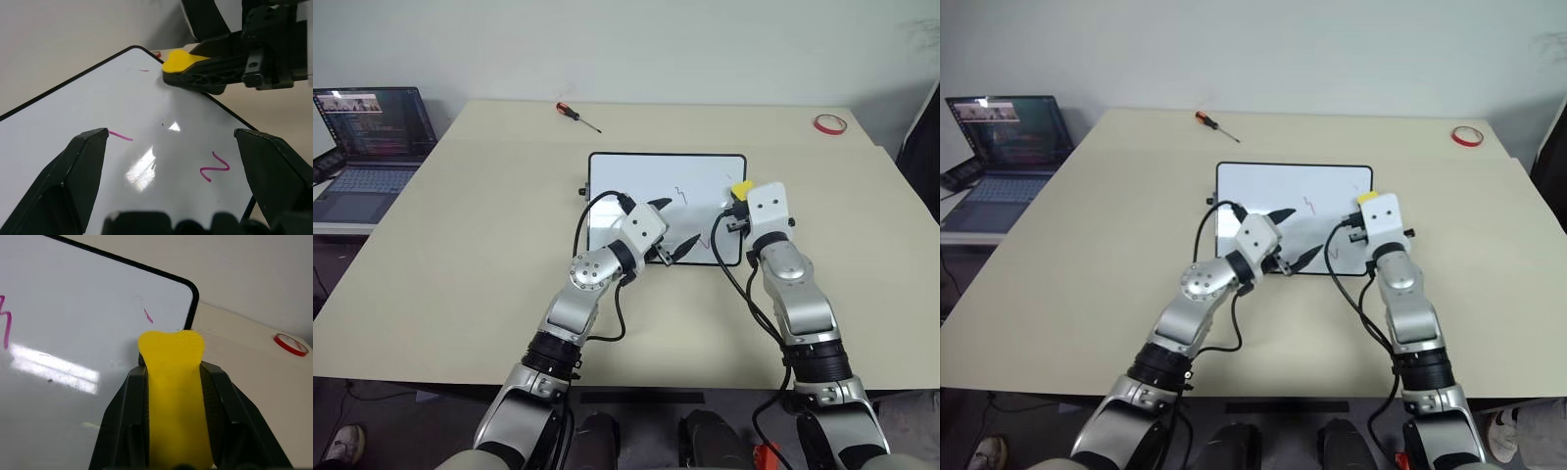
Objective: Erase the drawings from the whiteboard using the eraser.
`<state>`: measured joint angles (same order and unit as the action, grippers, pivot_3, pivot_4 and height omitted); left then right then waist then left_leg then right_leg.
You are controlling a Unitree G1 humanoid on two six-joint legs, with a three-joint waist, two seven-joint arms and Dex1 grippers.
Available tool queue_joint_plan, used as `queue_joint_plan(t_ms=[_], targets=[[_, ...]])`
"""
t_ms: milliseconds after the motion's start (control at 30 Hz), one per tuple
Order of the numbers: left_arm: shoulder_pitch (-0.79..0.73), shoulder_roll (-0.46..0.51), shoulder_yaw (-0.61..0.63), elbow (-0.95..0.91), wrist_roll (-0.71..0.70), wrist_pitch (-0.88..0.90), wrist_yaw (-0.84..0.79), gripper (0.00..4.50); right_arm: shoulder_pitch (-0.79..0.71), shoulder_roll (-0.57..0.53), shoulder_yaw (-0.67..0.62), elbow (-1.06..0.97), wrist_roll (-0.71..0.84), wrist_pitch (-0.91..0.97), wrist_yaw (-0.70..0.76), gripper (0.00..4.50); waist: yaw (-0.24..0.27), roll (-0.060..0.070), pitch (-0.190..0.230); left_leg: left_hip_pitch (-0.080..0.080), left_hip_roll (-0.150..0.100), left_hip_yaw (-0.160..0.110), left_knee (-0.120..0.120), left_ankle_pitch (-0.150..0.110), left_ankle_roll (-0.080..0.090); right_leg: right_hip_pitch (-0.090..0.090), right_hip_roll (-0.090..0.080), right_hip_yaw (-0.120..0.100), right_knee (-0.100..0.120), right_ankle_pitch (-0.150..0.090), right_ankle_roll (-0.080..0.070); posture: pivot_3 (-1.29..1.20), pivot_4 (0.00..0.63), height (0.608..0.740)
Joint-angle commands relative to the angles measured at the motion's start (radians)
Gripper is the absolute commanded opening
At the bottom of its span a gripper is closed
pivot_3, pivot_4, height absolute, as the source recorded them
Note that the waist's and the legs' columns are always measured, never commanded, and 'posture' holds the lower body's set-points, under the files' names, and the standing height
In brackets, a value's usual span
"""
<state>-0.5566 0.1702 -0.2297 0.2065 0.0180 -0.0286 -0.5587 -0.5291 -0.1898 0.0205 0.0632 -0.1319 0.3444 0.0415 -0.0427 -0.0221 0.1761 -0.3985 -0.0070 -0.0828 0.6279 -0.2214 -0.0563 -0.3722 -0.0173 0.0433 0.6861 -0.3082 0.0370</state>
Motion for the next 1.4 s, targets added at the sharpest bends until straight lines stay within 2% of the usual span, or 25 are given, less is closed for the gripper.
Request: queue_joint_plan(t_ms=[33, 200, 467, 567, 767, 933, 1133, 1400], targets=[[-0.008, -0.004, 0.0, -0.032, 0.002, -0.015, 0.005, 4.5, -0.073, 0.014, 0.0, 0.05, 0.009, -0.076, -0.003, 1.1, -0.001, 0.0, 0.0, 0.0, 0.0, 0.0, 0.0, 0.0, 0.0, -0.001, 0.0, 0.0, 0.0, 0.0, 0.0, 0.0, 0.15, 0.74], [-0.009, -0.003, 0.004, -0.032, 0.003, -0.014, 0.01, 4.5, -0.133, 0.018, 0.01, 0.142, -0.003, -0.11, -0.003, 1.1, 0.001, 0.0, 0.0, -0.002, 0.0, 0.0, -0.001, 0.0, 0.0, -0.001, 0.0, 0.0, -0.002, 0.0, 0.0, 0.0, 0.15, 0.74], [-0.003, -0.001, 0.006, -0.041, 0.004, -0.009, 0.017, 4.5, -0.148, -0.028, 0.024, 0.229, -0.03, -0.034, 0.016, 1.1, 0.001, 0.0, 0.0, -0.001, 0.0, 0.0, 0.0, 0.0, 0.0, 0.001, 0.0, 0.0, -0.002, 0.0, 0.0, 0.0, 0.15, 0.74], [-0.003, 0.001, 0.007, -0.041, 0.003, -0.008, 0.017, 4.5, -0.115, -0.038, 0.019, 0.193, -0.02, 0.017, 0.039, 1.1, 0.003, 0.0, 0.0, 0.0, 0.0, -0.001, 0.0, 0.0, 0.0, 0.002, 0.0, 0.0, -0.002, 0.0, 0.0, 0.0, 0.15, 0.74], [-0.005, 0.008, 0.012, -0.036, 0.0, -0.009, 0.013, 4.5, 0.058, -0.055, -0.009, -0.01, 0.022, 0.205, 0.095, 1.1, 0.014, -0.001, -0.002, 0.0, 0.0, -0.002, 0.0, 0.0, 0.0, 0.003, -0.001, -0.002, -0.003, 0.0, 0.001, 0.0, 0.15, 0.74], [-0.007, 0.005, 0.005, -0.031, -0.004, -0.011, 0.005, 4.5, 0.108, -0.047, -0.027, -0.083, 0.041, 0.273, 0.093, 1.1, 0.014, -0.003, -0.004, 0.001, 0.0, -0.002, 0.001, 0.0, 0.0, 0.004, -0.001, -0.002, -0.003, 0.001, 0.002, 0.0, 0.15, 0.74], [-0.009, -0.001, 0.003, -0.029, -0.002, -0.011, 0.003, 4.5, 0.1, -0.017, -0.04, -0.123, 0.066, 0.235, 0.08, 1.1, 0.013, -0.003, -0.004, 0.001, -0.001, -0.002, 0.0, 0.0, 0.001, 0.004, 0.0, -0.002, -0.004, 0.001, 0.002, 0.0, 0.15, 0.74], [0.09, 0.042, 0.049, -0.116, -0.003, 0.003, 0.043, 4.5, 0.059, 0.018, -0.019, -0.123, 0.096, 0.011, 0.11, 1.1, 0.0, -0.002, -0.003, -0.001, 0.0, 0.0, -0.001, 0.0, 0.001, 0.0, 0.0, 0.001, -0.004, 0.001, 0.002, 0.0, 0.15, 0.74]])
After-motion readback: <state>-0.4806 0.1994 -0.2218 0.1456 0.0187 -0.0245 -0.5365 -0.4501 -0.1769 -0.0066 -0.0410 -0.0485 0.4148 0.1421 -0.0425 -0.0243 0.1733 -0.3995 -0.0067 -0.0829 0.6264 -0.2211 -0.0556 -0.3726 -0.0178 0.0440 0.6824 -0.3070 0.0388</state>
